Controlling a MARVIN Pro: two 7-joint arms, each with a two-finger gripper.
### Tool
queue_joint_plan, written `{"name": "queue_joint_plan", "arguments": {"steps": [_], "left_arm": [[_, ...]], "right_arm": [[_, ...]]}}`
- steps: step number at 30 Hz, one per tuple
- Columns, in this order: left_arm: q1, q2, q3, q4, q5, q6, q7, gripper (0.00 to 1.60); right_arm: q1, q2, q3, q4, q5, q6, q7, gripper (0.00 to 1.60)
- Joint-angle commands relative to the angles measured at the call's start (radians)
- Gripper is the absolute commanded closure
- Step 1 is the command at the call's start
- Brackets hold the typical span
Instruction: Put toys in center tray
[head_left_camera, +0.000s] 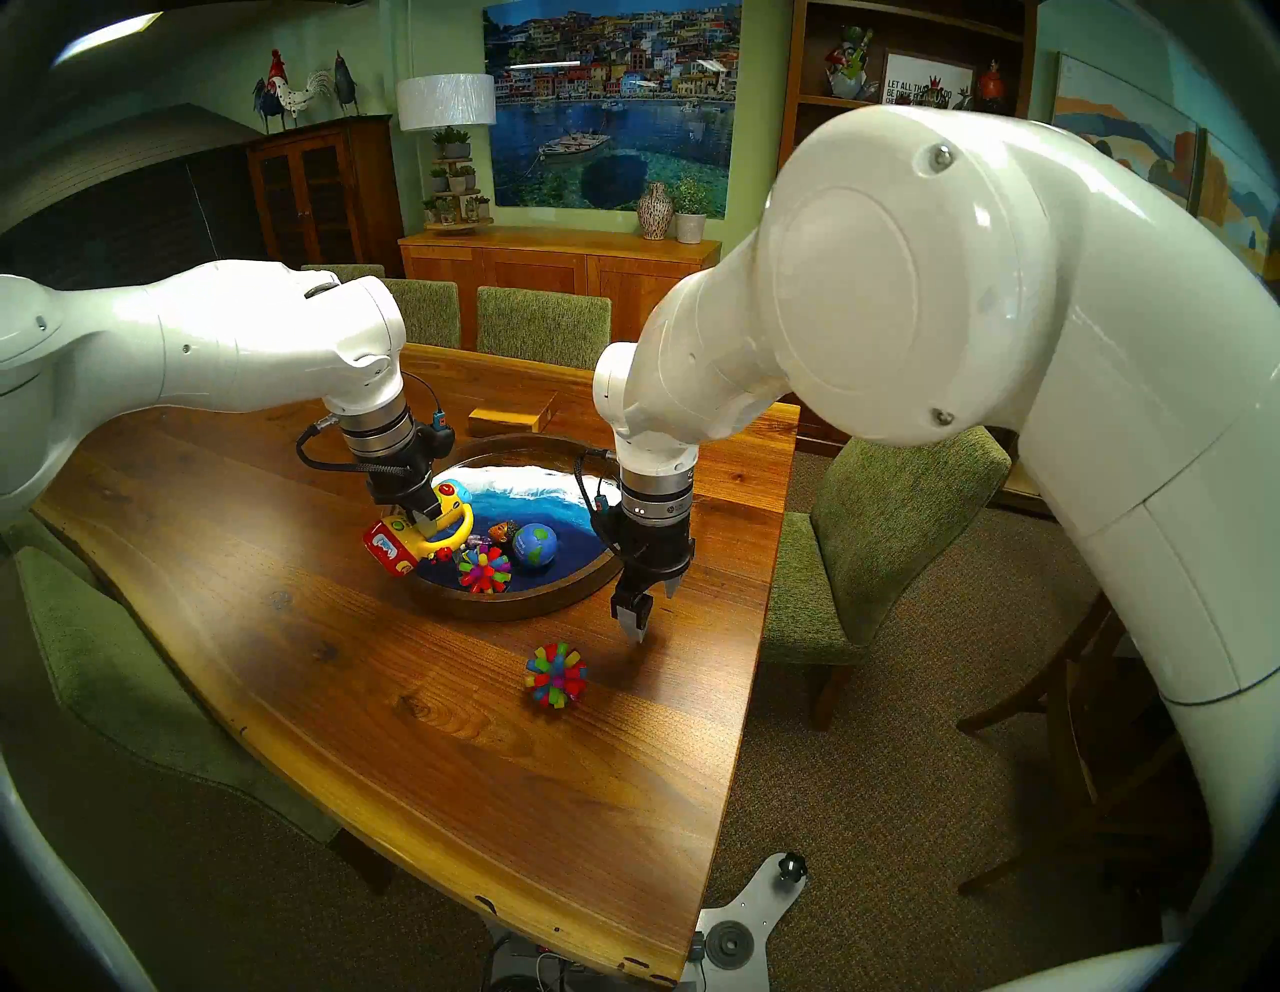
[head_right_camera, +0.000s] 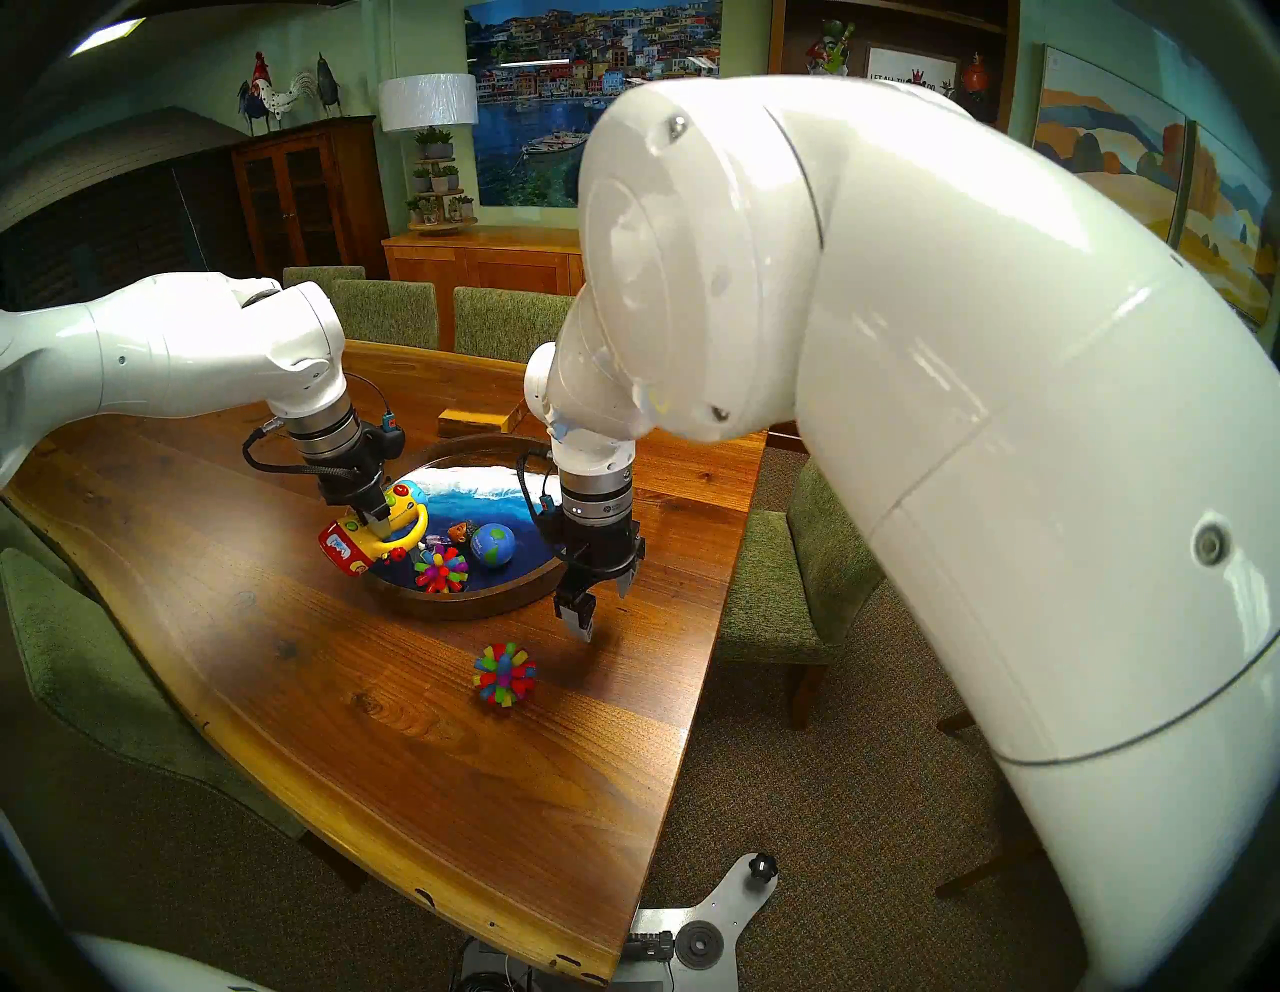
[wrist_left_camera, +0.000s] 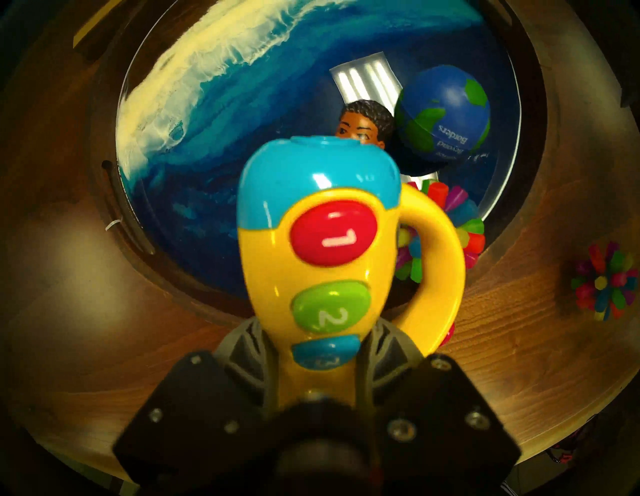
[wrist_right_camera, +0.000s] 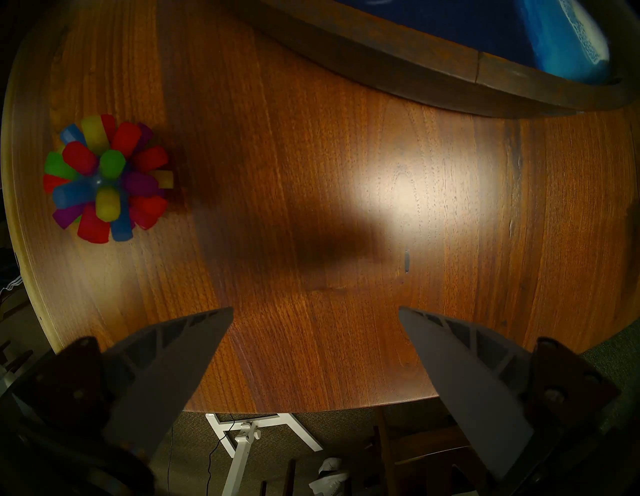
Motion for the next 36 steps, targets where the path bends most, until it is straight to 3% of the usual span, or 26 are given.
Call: {"name": "queue_joint_plan", "arguments": {"steps": [1,13,26,27,29,30,31,36], "left_arm": [[0.004,-0.07,-0.028,0.115,-0.004,-0.025,-0.013,1.6],[0.131,-0.16,-0.032,0.306,-0.012,-0.091,-0.05,1.6],[0.216,-0.237,-0.053,0.487,-0.034,-0.15,-0.103,1.6],[0.22,-0.242,-0.054,0.499,-0.034,-0.154,-0.107,1.3],[0.227,-0.252,-0.055,0.524,-0.034,-0.163,-0.119,0.84],[0.229,-0.258,-0.055,0.539,-0.034,-0.168,-0.126,0.49],[0.23,-0.262,-0.054,0.548,-0.034,-0.17,-0.133,0.01],[0.225,-0.273,-0.048,0.598,-0.028,-0.192,-0.185,0.0]], "right_arm": [[0.023,0.002,-0.001,0.014,0.0,-0.001,-0.001,0.0],[0.024,0.003,-0.001,0.014,0.0,0.0,0.0,0.0],[0.024,0.003,-0.001,0.014,0.0,0.0,0.0,0.0],[0.024,0.003,-0.001,0.015,0.0,0.0,0.0,0.0],[0.024,0.003,-0.001,0.015,0.0,0.0,0.0,0.0],[0.024,0.003,-0.001,0.015,0.0,0.0,0.0,0.0],[0.024,0.003,-0.001,0.015,0.0,0.0,0.0,0.0],[0.025,0.003,0.0,0.015,0.0,0.0,0.0,0.0]]}}
